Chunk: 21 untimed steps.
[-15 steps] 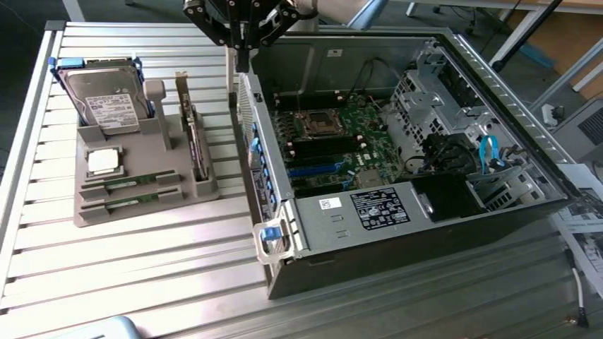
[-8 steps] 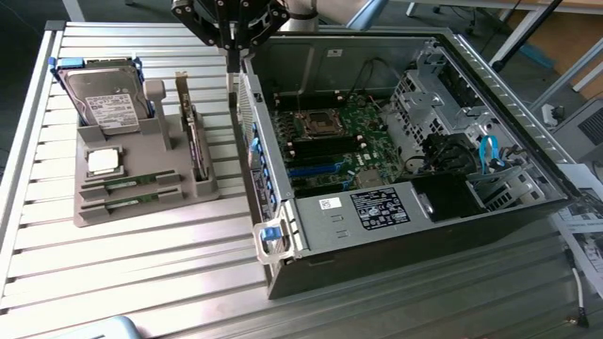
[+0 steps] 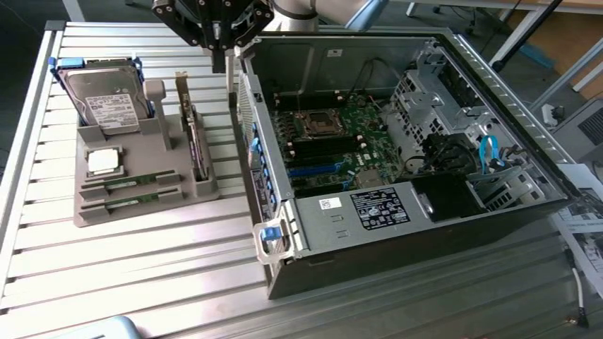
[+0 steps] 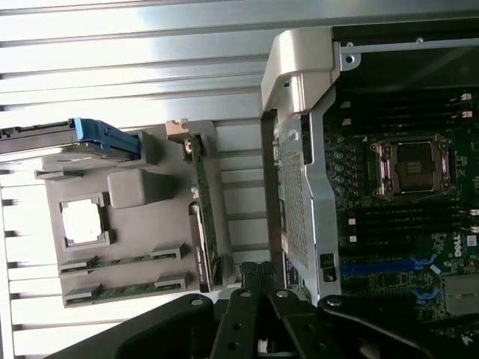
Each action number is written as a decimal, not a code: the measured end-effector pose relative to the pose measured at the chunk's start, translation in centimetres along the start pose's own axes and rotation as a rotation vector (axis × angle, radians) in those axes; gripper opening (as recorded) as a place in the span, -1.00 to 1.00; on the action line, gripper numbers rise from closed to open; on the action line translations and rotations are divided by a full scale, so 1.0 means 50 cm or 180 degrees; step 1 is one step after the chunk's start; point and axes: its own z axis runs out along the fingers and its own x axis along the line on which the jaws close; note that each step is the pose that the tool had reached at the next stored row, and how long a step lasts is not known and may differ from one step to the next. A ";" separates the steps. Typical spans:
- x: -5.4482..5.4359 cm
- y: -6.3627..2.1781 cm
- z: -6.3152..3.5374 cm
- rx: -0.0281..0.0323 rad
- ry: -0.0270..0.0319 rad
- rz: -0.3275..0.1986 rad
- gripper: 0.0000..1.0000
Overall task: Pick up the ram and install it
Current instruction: 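Reach for the ram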
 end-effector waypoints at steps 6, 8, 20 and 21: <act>0.024 -0.002 -0.001 0.0000 0.0000 0.0000 -0.79; 0.035 -0.003 -0.001 0.0000 0.0000 0.0000 -0.79; 0.088 -0.007 -0.002 0.0000 0.0000 0.0000 -0.79; 0.092 -0.007 -0.003 0.0000 0.0000 0.0000 -0.79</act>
